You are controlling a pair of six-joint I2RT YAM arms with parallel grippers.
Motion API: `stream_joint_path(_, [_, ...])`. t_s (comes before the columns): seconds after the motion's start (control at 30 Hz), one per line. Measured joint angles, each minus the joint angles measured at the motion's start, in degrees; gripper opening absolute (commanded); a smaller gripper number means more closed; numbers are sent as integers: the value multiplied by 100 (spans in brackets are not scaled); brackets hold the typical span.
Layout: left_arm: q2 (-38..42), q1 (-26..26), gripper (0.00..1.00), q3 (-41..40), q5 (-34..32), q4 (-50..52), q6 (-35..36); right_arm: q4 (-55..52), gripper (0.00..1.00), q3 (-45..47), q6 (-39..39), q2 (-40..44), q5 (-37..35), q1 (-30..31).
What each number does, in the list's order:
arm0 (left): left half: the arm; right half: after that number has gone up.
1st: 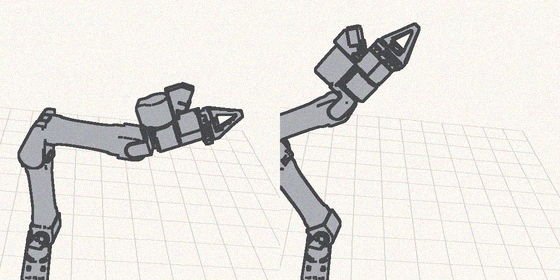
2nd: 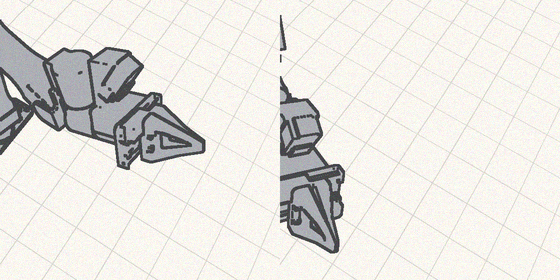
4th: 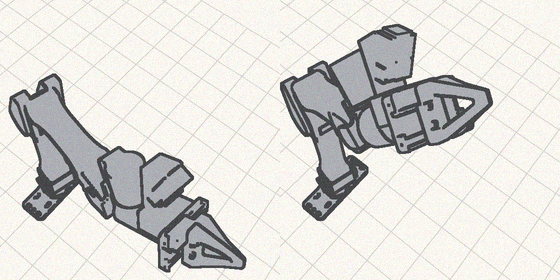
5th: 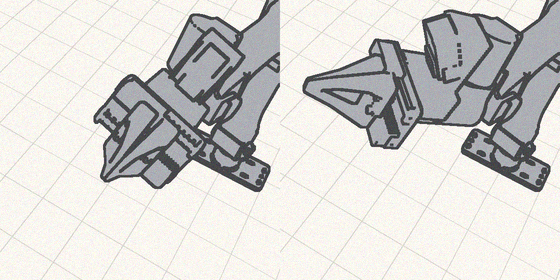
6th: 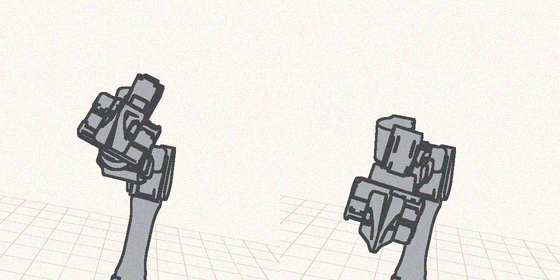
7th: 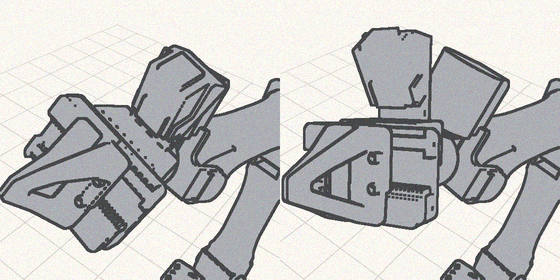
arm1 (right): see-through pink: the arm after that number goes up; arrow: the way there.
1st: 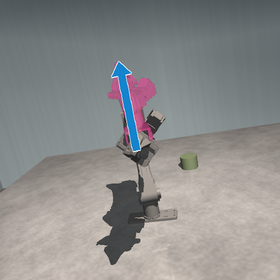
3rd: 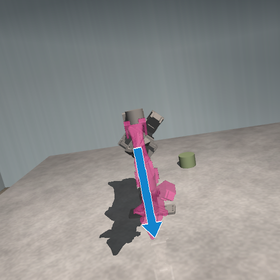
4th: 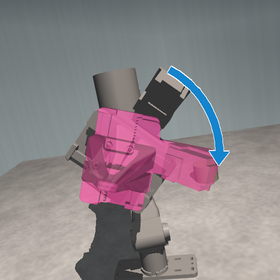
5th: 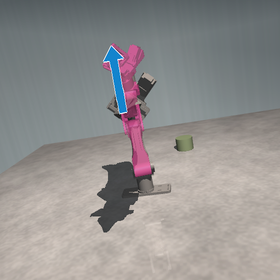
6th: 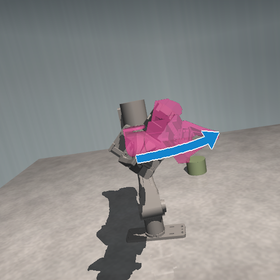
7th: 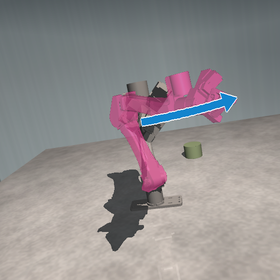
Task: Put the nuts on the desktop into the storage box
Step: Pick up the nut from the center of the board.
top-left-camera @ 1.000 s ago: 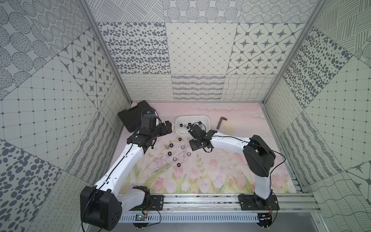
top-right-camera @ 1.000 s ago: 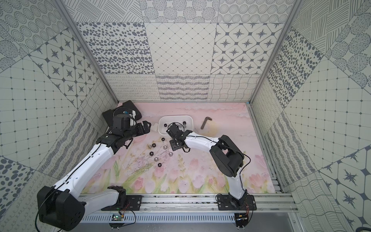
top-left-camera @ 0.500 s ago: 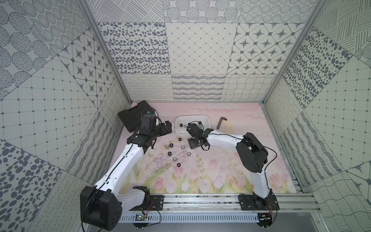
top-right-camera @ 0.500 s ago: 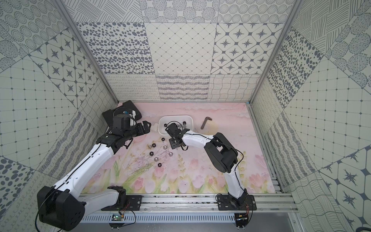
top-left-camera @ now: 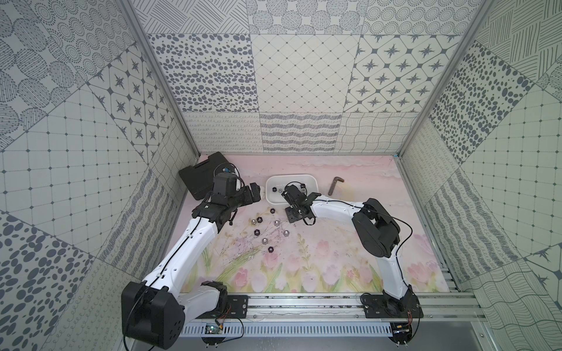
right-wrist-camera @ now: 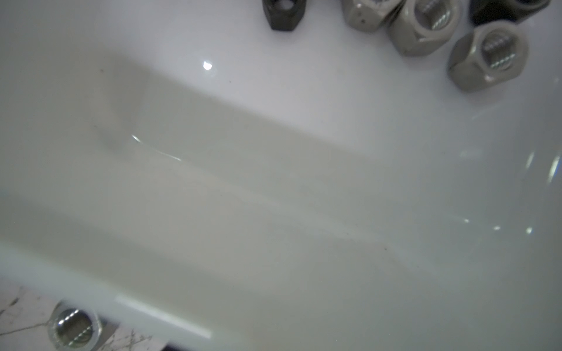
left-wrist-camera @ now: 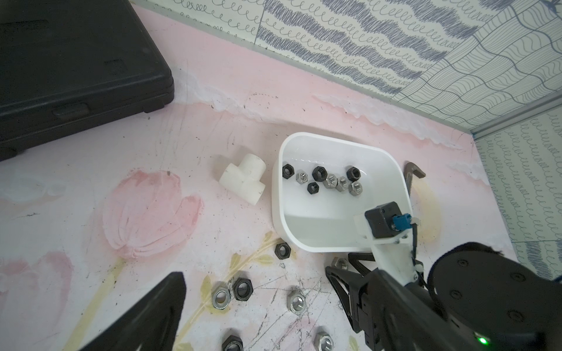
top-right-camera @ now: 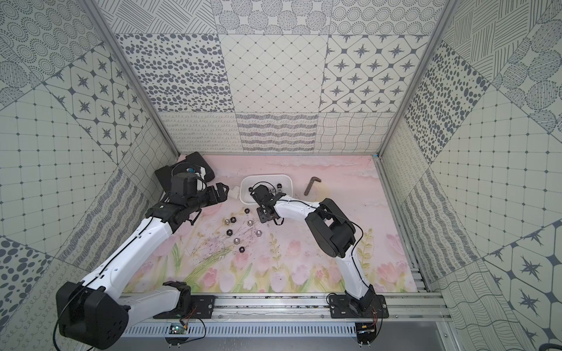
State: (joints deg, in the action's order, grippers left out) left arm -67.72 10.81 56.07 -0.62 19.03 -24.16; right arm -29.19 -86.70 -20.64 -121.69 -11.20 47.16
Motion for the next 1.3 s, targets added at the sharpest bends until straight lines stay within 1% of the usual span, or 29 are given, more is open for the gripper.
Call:
stream_joint_path(0.07, [0, 0, 99, 0, 0, 0, 2, 7, 45, -4, 2, -7, 39, 0])
stream_joint_path(0.17, [0, 0, 99, 0, -2, 0, 2, 15, 35, -11, -13, -11, 66, 0])
stream_joint_path(0.3, [2, 0, 99, 0, -2, 0, 2, 28, 24, -11, -17, -11, 90, -2])
stream_joint_path(0.37, [4, 0, 99, 0, -2, 0, 2, 33, 22, -11, -17, -11, 94, -2])
stream_joint_path(0.47, [4, 0, 99, 0, -2, 0, 2, 35, 22, 17, -17, 22, 151, 0])
stream_joint_path(0.6, [4, 0, 99, 0, -2, 0, 2, 0, 20, 79, 96, 212, 483, 0])
stream_joint_path(0.67, [4, 0, 99, 0, -2, 0, 2, 2, 18, 79, 203, 404, 708, 0])
stream_joint_path(0.77, [4, 0, 99, 0, -2, 0, 2, -11, 18, -35, 358, 710, 988, -9])
stream_joint_path(0.9, [4, 0, 99, 0, -2, 0, 2, 11, 17, -682, 492, 793, 1390, -114])
stream_joint_path(1.03, [4, 0, 99, 0, -2, 0, 2, 2, 17, -1661, 564, 479, 1615, -411])
stream_joint_path(1.17, [11, 0, 99, 0, -2, 0, 2, -61, 16, -2736, 610, -299, 1803, -697])
stream_joint_path(1.3, [17, 0, 99, 0, -2, 0, 2, -415, 15, -3908, 686, -1355, 1899, -883])
